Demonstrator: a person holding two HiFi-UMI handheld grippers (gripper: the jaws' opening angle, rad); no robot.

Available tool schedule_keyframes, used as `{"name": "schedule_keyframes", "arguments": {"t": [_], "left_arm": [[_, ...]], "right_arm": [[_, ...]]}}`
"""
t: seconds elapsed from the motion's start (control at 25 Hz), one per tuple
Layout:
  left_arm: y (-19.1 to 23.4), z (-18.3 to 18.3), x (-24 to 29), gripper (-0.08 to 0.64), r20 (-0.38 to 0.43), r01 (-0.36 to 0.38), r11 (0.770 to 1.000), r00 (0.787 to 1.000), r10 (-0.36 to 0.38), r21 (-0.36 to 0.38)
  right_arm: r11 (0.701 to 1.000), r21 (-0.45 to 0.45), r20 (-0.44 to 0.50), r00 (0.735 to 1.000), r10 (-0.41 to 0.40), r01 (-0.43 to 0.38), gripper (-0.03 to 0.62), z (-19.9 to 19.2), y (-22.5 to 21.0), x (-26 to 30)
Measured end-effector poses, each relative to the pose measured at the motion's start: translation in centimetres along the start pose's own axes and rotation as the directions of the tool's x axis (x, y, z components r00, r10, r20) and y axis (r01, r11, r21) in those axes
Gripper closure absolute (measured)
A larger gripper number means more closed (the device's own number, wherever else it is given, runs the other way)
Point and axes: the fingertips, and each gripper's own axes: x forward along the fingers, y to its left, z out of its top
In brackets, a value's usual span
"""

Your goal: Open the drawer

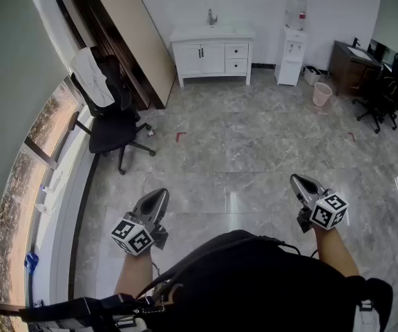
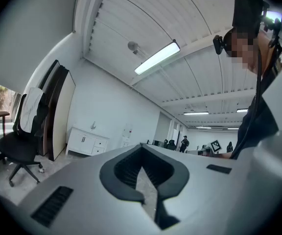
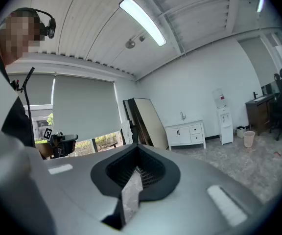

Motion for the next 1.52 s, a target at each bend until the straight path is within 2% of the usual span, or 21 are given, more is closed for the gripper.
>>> {"name": "schedule_keyframes", "arguments": {"t": [0.96, 1.52], "left_arm": [[0.1, 0.3, 0.1, 0.566, 0.011, 0.010, 1.000, 1.000, -0.010, -0.004], [-0.7, 0.5, 2.1, 0.566, 0.013, 0.021, 1.000, 1.000, -0.022, 0.007]], "right_arm": [[1.000, -0.004, 0.019, 1.000, 0.007, -0.007, 0.588, 0.8, 0.2, 0.5], [1.000, -0.009, 0.030, 1.000, 0.008, -0.007, 0.589, 1.6, -1.5, 0.1]]}}
